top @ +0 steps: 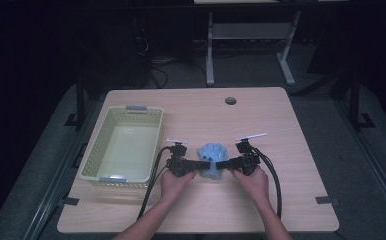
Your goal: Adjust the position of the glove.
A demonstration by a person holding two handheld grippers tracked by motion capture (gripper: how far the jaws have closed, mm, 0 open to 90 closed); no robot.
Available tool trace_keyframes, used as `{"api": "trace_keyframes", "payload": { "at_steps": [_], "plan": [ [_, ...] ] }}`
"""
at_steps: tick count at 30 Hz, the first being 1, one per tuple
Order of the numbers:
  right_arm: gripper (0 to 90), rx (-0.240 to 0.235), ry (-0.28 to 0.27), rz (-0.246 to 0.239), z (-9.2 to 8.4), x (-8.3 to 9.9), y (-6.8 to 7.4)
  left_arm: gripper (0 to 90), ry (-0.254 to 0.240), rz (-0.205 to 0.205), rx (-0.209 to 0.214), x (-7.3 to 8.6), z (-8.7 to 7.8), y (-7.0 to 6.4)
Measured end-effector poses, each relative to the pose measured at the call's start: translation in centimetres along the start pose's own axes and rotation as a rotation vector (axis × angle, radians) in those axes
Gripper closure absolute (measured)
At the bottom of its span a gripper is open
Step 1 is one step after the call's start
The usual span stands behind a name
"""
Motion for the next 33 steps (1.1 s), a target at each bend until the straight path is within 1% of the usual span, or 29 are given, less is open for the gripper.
{"api": "trace_keyframes", "payload": {
  "at_steps": [2,3,4,5,6,7,11,14,16,20,21,22,23,24,25,26,29,30,33],
  "plan": [
    [49.8,-0.001,0.004,0.004,0.0,0.0,0.0,53.3,0.021,-0.01,0.022,0.2,0.2,-0.2],
    [49.8,0.002,0.006,0.004,0.0,0.0,0.0,53.3,0.021,-0.01,0.022,0.2,0.2,-0.2],
    [49.8,0.002,0.006,0.004,0.0,0.0,0.0,53.3,0.028,-0.011,0.032,0.4,0.2,-0.3],
    [49.9,0.006,0.009,0.003,-0.1,0.1,0.0,53.1,0.039,-0.024,0.056,0.7,0.4,-0.5],
    [49.9,0.006,0.009,0.003,-0.1,0.1,0.0,52.7,0.039,-0.024,0.056,0.7,0.4,-0.5],
    [50.2,0.014,0.012,0.005,-0.3,0.2,-0.1,52.7,0.051,-0.023,0.061,1.0,0.6,-0.6],
    [49.8,0.011,0.018,0.007,-0.5,0.3,-0.2,53.3,0.049,-0.026,0.061,1.1,0.6,-0.6],
    [49.8,0.005,0.019,0.02,-0.7,0.6,-0.2,52.5,0.044,-0.028,0.054,1.1,0.6,-0.7],
    [50.8,0.002,0.015,0.015,-0.7,0.7,-0.2,53.0,0.042,-0.031,0.055,1.2,0.7,-0.8],
    [57.8,0.0,0.012,0.008,-0.3,0.8,0.1,56.2,0.046,-0.028,0.06,1.3,1.0,-0.9],
    [57.8,0.0,0.012,0.008,-0.3,0.8,0.1,56.2,0.046,-0.034,0.064,1.3,1.0,-0.9],
    [59.6,0.004,0.013,0.005,-0.2,0.8,0.1,56.9,0.046,-0.038,0.068,1.3,1.1,-0.9],
    [63.7,-0.004,0.009,0.002,0.0,0.8,0.2,59.5,0.051,-0.033,0.071,1.3,1.2,-0.8],
    [65.2,-0.008,0.011,0.002,0.1,0.8,0.3,60.7,0.051,-0.033,0.071,1.3,1.2,-0.8],
    [65.2,-0.008,0.011,0.002,0.1,0.8,0.3,60.7,0.052,-0.032,0.072,1.3,1.2,-0.8],
    [66.9,-0.01,0.009,0.003,0.2,0.8,0.3,63.7,0.053,-0.035,0.077,1.3,1.3,-0.7],
    [69.1,-0.014,0.008,0.001,0.3,0.8,0.2,68.2,0.051,-0.045,0.088,1.2,1.4,-0.4],
    [71.2,-0.024,0.003,-0.011,0.3,0.8,0.1,69.8,0.045,-0.052,0.099,1.1,1.4,-0.3],
    [73.0,-0.027,0.002,0.002,0.2,0.8,0.1,72.4,0.051,-0.048,0.108,0.9,1.4,-0.3]
  ]
}}
Point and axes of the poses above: each handheld gripper's, and its own axes: z roughly forward along the jaws, x roughly out of its underside, y roughly to its left, the point moved 4 cm from there along z, roughly forward along the jaws, and after that the axes turned 2 degrees about x, right-handed, at the moved point
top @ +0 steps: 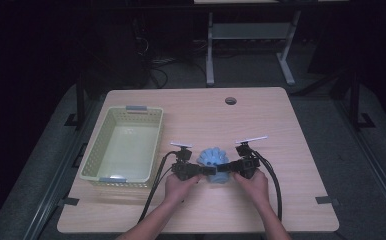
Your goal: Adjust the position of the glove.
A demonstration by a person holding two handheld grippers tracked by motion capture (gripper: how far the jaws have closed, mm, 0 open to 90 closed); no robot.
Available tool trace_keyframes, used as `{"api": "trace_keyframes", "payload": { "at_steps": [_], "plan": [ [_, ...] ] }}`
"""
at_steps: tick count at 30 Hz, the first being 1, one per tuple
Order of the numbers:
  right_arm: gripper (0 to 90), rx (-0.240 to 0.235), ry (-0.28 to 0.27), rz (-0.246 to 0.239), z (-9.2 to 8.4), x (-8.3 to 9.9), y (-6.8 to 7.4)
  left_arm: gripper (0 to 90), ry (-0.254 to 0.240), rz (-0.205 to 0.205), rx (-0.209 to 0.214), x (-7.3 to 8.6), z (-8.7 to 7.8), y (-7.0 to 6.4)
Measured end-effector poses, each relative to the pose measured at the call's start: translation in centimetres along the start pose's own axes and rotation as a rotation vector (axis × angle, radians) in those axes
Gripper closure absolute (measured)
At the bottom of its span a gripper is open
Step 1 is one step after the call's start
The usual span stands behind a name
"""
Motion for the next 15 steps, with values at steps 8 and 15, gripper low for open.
{"api": "trace_keyframes", "payload": {
  "at_steps": [8,15],
  "plan": [
    [75.1,-0.003,-0.03,-0.027,-0.5,-0.2,0.1,76.1,-0.012,0.002,0.012,-0.3,0.0,0.1],
    [75.3,0.003,-0.057,-0.039,-1.4,-0.7,0.6,76.2,-0.036,0.019,0.027,-0.8,-0.5,-0.7]
  ]
}}
Point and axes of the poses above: each handheld gripper's, and its own axes: z roughly forward along the jaws, x roughly out of its underside, y roughly to its left, the point moved 4 cm from there along z, roughly forward along the jaws, and after that the axes turned 2 degrees about x, right-handed, at the moved point
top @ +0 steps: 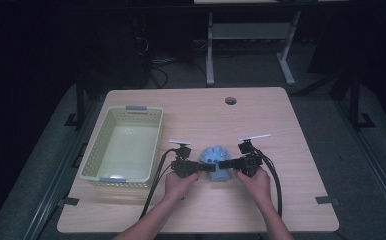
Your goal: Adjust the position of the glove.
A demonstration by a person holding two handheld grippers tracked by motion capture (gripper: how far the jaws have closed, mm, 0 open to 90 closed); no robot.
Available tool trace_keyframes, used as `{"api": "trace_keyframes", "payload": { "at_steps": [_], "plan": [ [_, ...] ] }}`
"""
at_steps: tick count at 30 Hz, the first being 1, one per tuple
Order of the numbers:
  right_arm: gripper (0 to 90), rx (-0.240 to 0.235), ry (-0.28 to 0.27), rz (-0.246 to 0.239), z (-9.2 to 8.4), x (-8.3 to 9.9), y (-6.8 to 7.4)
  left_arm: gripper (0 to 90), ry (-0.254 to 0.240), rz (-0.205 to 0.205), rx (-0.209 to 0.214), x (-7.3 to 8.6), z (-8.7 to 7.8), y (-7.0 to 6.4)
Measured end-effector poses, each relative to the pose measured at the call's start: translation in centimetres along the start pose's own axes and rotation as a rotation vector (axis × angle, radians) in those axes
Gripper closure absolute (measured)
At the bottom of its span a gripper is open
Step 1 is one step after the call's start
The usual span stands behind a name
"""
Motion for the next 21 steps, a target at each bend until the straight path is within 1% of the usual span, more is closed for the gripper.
{"api": "trace_keyframes", "payload": {
  "at_steps": [2,3,4,6,7,8,9,11,13,15,18,21],
  "plan": [
    [75.3,0.004,-0.009,-0.008,-0.3,-0.2,0.3,76.2,-0.008,0.017,-0.006,-0.3,-0.2,-0.5],
    [75.3,0.004,-0.009,-0.008,-0.3,-0.2,0.3,76.2,-0.008,0.017,-0.006,-0.3,-0.2,-0.5],
    [75.3,0.004,-0.017,-0.014,-0.7,-0.5,0.6,76.2,-0.015,0.032,-0.004,-0.6,-0.6,-0.8],
    [75.3,-0.001,-0.031,-0.021,-1.1,-0.8,0.9,76.1,-0.021,0.041,0.0,-0.9,-0.9,-1.2],
    [75.3,-0.006,-0.033,-0.016,-1.2,-0.9,1.1,76.1,-0.02,0.049,0.001,-1.0,-1.0,-1.4],
    [75.3,-0.005,-0.036,-0.024,-1.4,-1.0,1.2,76.1,-0.02,0.049,0.001,-1.0,-1.0,-1.4],
    [75.3,-0.005,-0.036,-0.024,-1.4,-1.0,1.2,76.1,-0.02,0.057,0.001,-1.1,-1.1,-1.5],
    [75.3,-0.004,-0.052,-0.039,-1.9,-1.4,1.6,76.0,-0.028,0.069,-0.001,-1.5,-1.5,-2.1],
    [75.3,-0.003,-0.055,-0.05,-2.2,-1.7,1.9,76.0,-0.029,0.079,0.0,-1.8,-1.8,-2.3],
    [75.3,-0.001,-0.058,-0.054,-2.3,-1.8,2.1,76.0,-0.031,0.081,0.0,-1.9,-2.0,-2.5],
    [75.3,-0.014,-0.065,-0.061,-2.6,-2.3,2.6,75.9,-0.036,0.094,-0.002,-2.4,-2.6,-2.9],
    [75.3,-0.015,-0.068,-0.073,-2.8,-2.8,3.0,75.9,-0.038,0.106,0.001,-2.8,-3.0,-3.1]
  ]
}}
Point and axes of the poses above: each handheld gripper's, and its own axes: z roughly forward along the jaws, x roughly out of its underside, y roughly to its left, the point moved 4 cm from there along z, roughly forward along the jaws, and after that the axes turned 2 degrees about x, right-handed, at the moved point
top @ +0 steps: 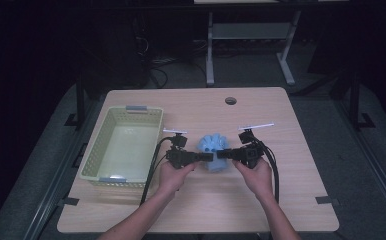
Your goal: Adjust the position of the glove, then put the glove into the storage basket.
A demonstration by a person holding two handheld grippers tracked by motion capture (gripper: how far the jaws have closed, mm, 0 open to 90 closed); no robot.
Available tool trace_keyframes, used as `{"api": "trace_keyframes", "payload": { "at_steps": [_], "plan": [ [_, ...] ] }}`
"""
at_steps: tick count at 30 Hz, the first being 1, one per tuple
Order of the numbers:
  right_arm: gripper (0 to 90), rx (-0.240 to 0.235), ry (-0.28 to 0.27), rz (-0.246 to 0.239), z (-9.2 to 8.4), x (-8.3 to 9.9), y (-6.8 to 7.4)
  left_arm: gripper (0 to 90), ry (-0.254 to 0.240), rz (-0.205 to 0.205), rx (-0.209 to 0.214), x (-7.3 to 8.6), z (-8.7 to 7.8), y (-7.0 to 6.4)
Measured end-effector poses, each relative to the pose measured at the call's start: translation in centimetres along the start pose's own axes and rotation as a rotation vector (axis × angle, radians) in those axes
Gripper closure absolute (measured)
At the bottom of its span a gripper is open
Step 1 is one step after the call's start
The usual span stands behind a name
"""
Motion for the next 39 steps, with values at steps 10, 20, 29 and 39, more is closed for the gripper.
{"api": "trace_keyframes", "payload": {
  "at_steps": [10,20,29,39],
  "plan": [
    [75.3,-0.005,-0.014,-0.025,-0.2,-1.3,1.4,75.6,-0.018,0.016,0.011,-0.8,-1.6,-0.4],
    [75.3,0.0,-0.009,-0.06,0.1,-2.3,2.6,75.5,-0.031,0.024,0.012,-1.2,-3.0,-0.4],
    [75.4,-0.016,-0.012,-0.09,0.5,-2.8,4.2,75.5,-0.046,0.045,-0.001,-1.2,-4.9,-0.7],
    [75.7,-0.044,-0.033,-0.106,0.5,-3.8,5.5,75.7,-0.066,0.078,0.002,-1.9,-6.7,-0.9]
  ]
}}
Point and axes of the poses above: each handheld gripper's, and its own axes: z roughly forward along the jaws, x roughly out of its underside, y roughly to its left, the point moved 4 cm from there along z, roughly forward along the jaws, and after that the axes turned 2 degrees about x, right-handed, at the moved point
